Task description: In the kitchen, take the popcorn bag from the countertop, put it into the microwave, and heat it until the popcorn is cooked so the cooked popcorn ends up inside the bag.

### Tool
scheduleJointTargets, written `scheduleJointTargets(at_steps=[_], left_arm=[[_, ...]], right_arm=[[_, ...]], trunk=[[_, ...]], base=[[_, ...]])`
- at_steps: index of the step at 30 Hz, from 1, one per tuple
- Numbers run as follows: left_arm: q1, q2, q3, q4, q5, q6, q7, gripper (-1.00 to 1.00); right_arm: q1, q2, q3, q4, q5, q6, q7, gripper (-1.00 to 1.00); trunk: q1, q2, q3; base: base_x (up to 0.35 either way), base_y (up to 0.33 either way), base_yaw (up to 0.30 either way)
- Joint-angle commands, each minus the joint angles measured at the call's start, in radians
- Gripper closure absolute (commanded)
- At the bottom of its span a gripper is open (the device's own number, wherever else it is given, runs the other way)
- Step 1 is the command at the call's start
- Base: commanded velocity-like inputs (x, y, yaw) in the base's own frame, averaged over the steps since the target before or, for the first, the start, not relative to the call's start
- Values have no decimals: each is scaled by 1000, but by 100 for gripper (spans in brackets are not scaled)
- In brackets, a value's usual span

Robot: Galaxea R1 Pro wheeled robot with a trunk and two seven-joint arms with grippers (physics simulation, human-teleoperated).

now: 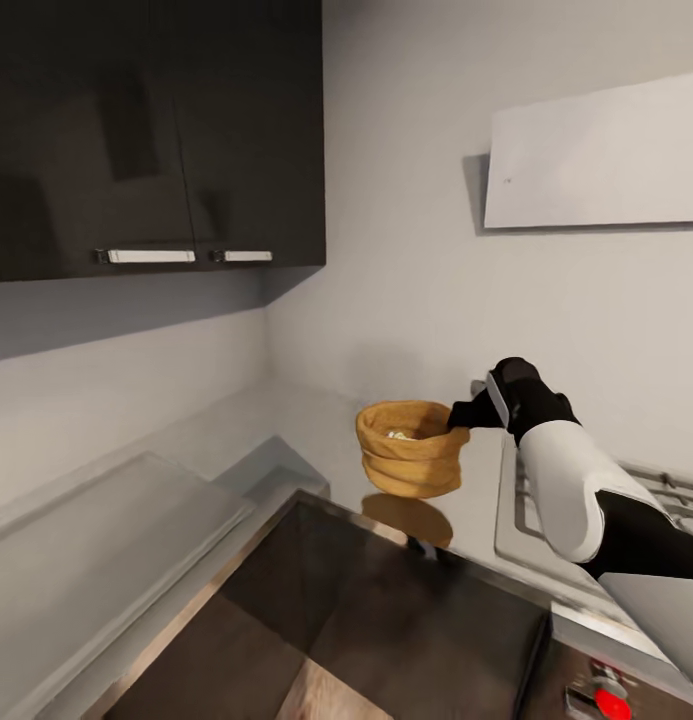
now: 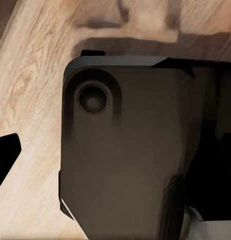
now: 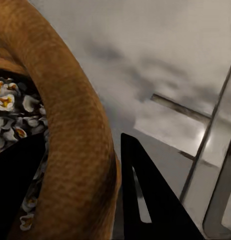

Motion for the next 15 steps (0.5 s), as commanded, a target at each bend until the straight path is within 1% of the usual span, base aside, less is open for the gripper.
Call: scheduleJointTargets(at_steps=[1, 15], left_arm=[[0, 0, 1, 0, 6, -3, 0, -100], [0, -1, 1, 0, 6, -3, 0, -100]], right_arm=[[-1, 1, -7, -1, 10, 3, 9, 100], [-1, 1, -7, -1, 8, 3, 10, 100]], trunk=[[0, -1, -1], [0, -1, -1]], base=[[-346, 0, 0], [-346, 0, 0]])
